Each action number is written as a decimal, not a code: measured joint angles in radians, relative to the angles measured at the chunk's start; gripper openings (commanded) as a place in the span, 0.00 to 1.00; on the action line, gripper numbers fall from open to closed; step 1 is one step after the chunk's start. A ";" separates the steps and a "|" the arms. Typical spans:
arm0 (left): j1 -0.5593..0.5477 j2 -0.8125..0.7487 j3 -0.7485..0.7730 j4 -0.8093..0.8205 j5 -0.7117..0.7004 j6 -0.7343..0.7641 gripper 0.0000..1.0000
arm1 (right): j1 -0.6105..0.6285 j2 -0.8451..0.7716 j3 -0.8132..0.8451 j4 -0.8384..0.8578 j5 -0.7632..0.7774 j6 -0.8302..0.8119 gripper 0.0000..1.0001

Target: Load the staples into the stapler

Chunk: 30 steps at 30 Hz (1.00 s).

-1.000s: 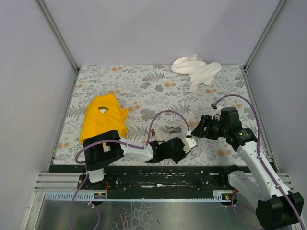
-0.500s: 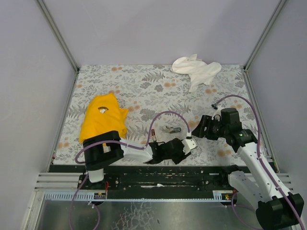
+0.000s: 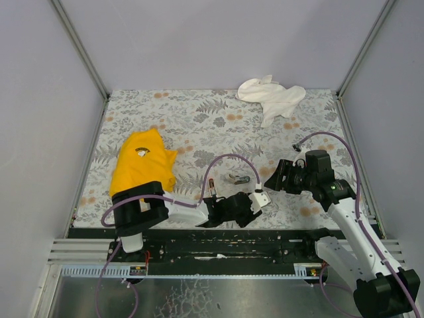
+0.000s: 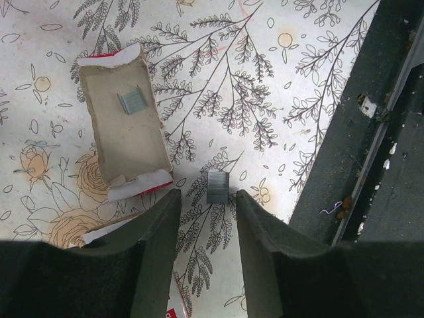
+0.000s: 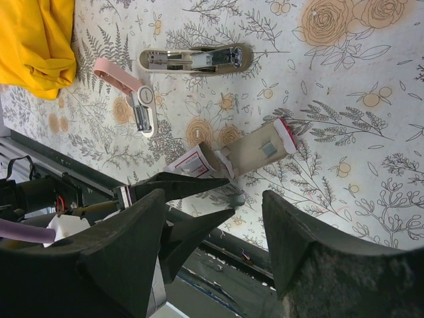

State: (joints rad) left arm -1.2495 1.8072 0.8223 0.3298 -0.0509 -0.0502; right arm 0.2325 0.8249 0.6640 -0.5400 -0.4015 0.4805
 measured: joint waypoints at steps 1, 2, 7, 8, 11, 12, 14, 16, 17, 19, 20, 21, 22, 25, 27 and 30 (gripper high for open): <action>0.000 0.000 0.000 0.000 0.000 0.000 0.36 | 0.000 -0.002 0.000 0.000 0.000 0.000 0.67; 0.000 0.000 0.000 0.000 0.000 0.001 0.35 | 0.000 -0.003 0.000 0.000 0.000 0.000 0.67; 0.000 0.000 0.000 0.002 0.001 0.008 0.27 | 0.000 -0.007 0.000 0.000 0.000 0.000 0.67; -0.001 0.000 0.000 0.003 0.001 0.010 0.25 | 0.000 -0.008 0.000 0.000 0.000 0.000 0.67; -0.001 0.000 0.000 0.003 0.003 0.016 0.20 | 0.000 -0.012 0.000 0.000 0.000 0.000 0.67; -0.001 0.000 0.000 0.003 0.004 0.019 0.19 | 0.000 -0.013 0.000 0.000 0.001 0.001 0.67; -0.002 0.000 0.000 0.005 0.007 0.023 0.17 | 0.000 -0.015 0.000 0.000 0.001 0.001 0.67; -0.002 0.000 -0.003 0.010 0.010 0.022 0.16 | 0.000 -0.017 0.000 0.000 0.001 0.002 0.67; -0.002 0.000 -0.005 0.014 0.012 0.022 0.15 | 0.000 -0.017 0.000 0.000 0.001 0.002 0.67; -0.002 0.000 -0.009 0.021 0.018 0.021 0.14 | 0.000 -0.017 0.000 0.000 0.001 0.002 0.67; -0.002 0.000 -0.011 0.026 0.022 0.019 0.14 | 0.000 -0.017 0.000 0.000 0.002 0.002 0.67; -0.002 0.000 -0.012 0.029 0.025 0.017 0.14 | 0.000 -0.017 0.000 0.000 0.003 0.002 0.67; -0.002 0.000 -0.013 0.032 0.028 0.013 0.14 | 0.000 -0.018 0.000 0.000 0.005 0.002 0.67; -0.001 0.000 -0.018 0.042 0.036 -0.006 0.13 | 0.000 -0.021 0.000 -0.001 0.016 0.002 0.67; -0.001 -0.001 -0.021 0.048 0.041 -0.022 0.13 | 0.000 -0.025 0.000 -0.003 0.018 0.002 0.67; -0.001 -0.006 -0.024 0.047 0.046 -0.045 0.13 | 0.000 -0.033 0.000 -0.009 0.019 0.002 0.67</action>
State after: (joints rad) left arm -1.2503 1.8015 0.7979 0.3767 -0.0051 -0.0948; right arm 0.2325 0.7918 0.6640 -0.5491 -0.3820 0.4828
